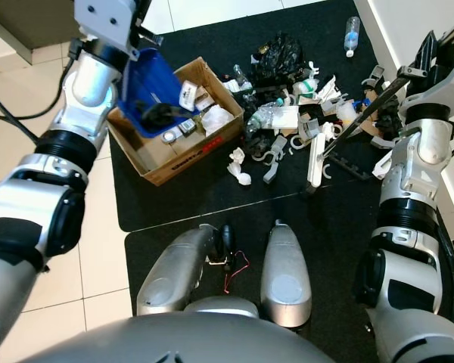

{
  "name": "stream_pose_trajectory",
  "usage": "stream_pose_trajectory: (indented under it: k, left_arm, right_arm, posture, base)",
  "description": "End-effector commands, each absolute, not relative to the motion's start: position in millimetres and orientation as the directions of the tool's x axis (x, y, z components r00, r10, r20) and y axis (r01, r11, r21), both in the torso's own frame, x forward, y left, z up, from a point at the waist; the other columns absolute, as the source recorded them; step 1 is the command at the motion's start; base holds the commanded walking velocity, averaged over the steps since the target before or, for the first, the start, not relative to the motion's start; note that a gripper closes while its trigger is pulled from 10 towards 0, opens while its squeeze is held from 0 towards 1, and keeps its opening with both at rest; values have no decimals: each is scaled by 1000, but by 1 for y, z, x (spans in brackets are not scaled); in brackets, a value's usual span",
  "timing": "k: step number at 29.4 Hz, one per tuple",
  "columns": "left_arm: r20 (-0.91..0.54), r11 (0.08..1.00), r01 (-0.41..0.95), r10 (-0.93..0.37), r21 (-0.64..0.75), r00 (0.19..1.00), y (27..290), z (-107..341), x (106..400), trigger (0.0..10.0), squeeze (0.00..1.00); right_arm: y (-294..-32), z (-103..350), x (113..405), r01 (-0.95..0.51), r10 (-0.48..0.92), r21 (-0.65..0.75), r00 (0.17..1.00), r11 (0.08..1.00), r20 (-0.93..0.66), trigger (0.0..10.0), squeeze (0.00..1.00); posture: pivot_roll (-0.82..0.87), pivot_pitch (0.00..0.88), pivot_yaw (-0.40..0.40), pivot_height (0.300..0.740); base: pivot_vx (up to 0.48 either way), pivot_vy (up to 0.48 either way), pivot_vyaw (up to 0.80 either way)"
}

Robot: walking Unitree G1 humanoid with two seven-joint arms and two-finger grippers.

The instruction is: Sweep floor

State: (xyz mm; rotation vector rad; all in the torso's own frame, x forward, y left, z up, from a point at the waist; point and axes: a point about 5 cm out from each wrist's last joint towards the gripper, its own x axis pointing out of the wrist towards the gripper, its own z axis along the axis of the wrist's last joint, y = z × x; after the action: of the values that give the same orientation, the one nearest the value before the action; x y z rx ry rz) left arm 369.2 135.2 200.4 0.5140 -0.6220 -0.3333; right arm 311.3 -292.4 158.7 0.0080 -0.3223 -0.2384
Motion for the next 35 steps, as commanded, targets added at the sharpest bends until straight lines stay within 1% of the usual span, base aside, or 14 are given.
stream_pose_trajectory:
  k: [1,5,6,7,9,13,17,18,20,23,25,31,32,35]
  left_arm:
    - [459,761,165,-533,627,711,132,207,366,10000,0]
    - [378,646,257,-673,719,636,115,192,357,10000,0]
    - [340,587,281,-725,759,599,109,186,352,10000,0]
    - [340,587,281,-725,759,599,109,186,352,10000,0]
    - [283,505,313,-789,805,546,101,178,346,10000,0]
    - [238,442,333,-830,833,504,96,173,341,10000,0]
    - [125,289,363,-902,886,413,92,159,330,10000,0]
    - [125,289,363,-902,886,413,92,159,330,10000,0]
    - [61,218,381,-921,898,384,95,148,324,10000,0]
    - [35,192,388,-926,901,376,97,143,322,10000,0]
    - [-20,135,396,-931,908,365,102,134,318,10000,0]
    - [-78,75,408,-935,910,345,108,125,313,10000,0]
    - [-112,34,401,-936,915,334,112,120,310,10000,0]
    - [-147,-2,393,-929,920,339,115,115,309,10000,0]
  right_arm:
    - [-293,163,310,227,-229,48,909,973,348,10000,0]
    - [-292,163,309,228,-231,52,908,972,350,10000,0]
    - [-292,163,310,226,-230,53,907,973,351,10000,0]
    - [-292,163,310,226,-230,53,907,973,351,10000,0]
    - [-291,164,310,224,-229,55,907,973,354,10000,0]
    - [-290,164,310,223,-228,57,906,973,357,10000,0]
    - [-292,164,308,227,-233,60,902,972,362,10000,0]
    - [-292,164,308,227,-233,60,902,972,362,10000,0]
    - [-292,164,308,229,-236,63,901,971,364,10000,0]
    - [-292,164,308,230,-238,65,900,971,365,10000,0]
    - [-292,164,308,229,-238,67,900,971,365,10000,0]
    - [-292,164,309,228,-237,70,900,971,365,10000,0]
    - [-292,164,309,228,-238,72,900,971,364,10000,0]
    - [-292,164,310,227,-239,74,901,971,363,10000,0]
  posture:
    - [-40,100,46,740]
    - [-38,101,49,740]
    - [-38,101,51,740]
    - [-38,101,51,740]
    - [-40,100,57,740]
    - [-39,99,58,740]
    - [-39,97,62,740]
    - [-39,97,62,740]
    - [-38,95,65,740]
    - [-36,94,65,740]
    - [-31,93,63,740]
    - [-27,93,62,740]
    - [-25,95,61,740]
    - [-22,95,60,740]
  base:
    - [0,0,0]
    - [0,0,0]
    - [0,0,0]
    - [0,0,0]
    - [0,0,0]
    - [0,0,0]
    - [0,0,0]
    - [0,0,0]
    - [0,0,0]
    - [0,0,0]
    - [0,0,0]
    - [0,0,0]
    - [0,0,0]
    - [0,0,0]
